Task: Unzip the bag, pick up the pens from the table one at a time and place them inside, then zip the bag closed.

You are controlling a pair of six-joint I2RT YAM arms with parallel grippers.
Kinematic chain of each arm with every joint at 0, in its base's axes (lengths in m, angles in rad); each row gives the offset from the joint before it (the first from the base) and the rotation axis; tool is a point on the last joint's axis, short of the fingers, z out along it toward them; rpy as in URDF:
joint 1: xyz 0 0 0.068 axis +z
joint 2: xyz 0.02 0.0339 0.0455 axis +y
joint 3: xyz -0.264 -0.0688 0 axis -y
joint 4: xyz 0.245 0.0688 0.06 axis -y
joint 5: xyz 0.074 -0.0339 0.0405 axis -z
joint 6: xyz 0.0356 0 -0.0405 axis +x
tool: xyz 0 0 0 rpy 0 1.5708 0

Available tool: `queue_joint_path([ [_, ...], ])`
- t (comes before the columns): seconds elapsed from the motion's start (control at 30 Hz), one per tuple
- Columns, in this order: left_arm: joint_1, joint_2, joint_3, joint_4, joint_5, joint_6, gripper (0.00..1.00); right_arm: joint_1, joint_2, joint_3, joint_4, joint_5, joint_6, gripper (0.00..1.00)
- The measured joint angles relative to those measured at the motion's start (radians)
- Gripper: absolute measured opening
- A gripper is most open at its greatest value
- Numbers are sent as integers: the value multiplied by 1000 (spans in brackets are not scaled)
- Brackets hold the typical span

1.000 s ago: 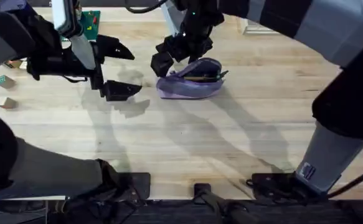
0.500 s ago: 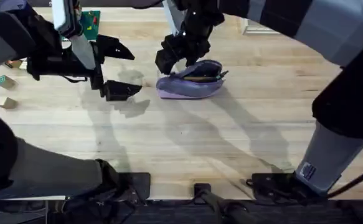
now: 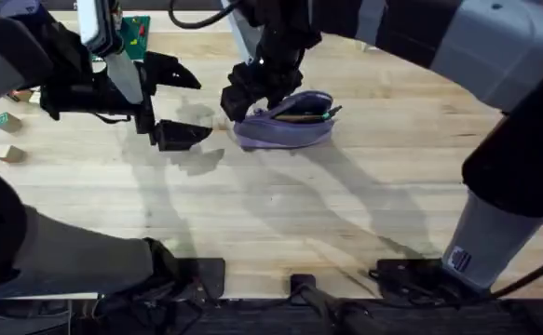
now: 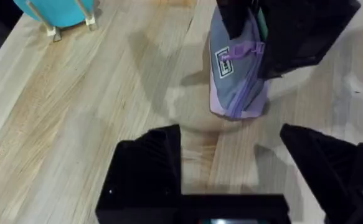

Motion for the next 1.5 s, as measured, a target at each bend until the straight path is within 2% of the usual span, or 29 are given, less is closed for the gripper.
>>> queue_joint_path([
  [0.07,0,0,0,0,0,0,993,1,0,0,0,0,0,672],
  [0.9,0,0,0,7,0,0,993,-1,0,0,6,-3,7,41],
  [1.5,0,0,0,7,0,0,993,-1,0,31,-1,-3,4,29],
])
